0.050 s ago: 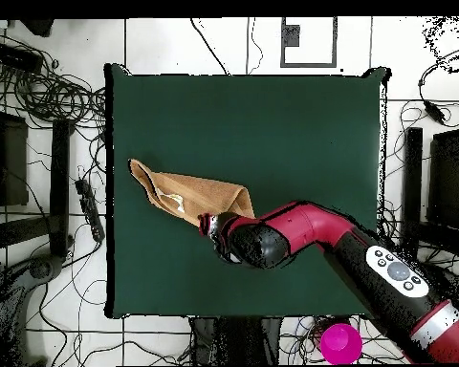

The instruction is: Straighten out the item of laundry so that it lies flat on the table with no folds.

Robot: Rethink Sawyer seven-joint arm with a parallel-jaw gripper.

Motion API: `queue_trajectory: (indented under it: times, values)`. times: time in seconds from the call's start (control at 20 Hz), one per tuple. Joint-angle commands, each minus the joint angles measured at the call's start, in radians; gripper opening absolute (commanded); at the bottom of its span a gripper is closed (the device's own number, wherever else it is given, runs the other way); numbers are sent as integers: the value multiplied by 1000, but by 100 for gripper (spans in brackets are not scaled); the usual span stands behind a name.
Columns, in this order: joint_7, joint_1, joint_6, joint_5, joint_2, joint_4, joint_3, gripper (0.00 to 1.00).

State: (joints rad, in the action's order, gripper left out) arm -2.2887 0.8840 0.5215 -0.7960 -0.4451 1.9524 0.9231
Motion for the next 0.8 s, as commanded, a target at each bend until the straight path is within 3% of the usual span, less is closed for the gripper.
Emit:
queue_trajectory:
  times: [0.05,0.8]
  values:
    - [211,-59,107,-38,0,-103,-52,100]
    - [203,-83,116,-46,5,-125,-96,100]
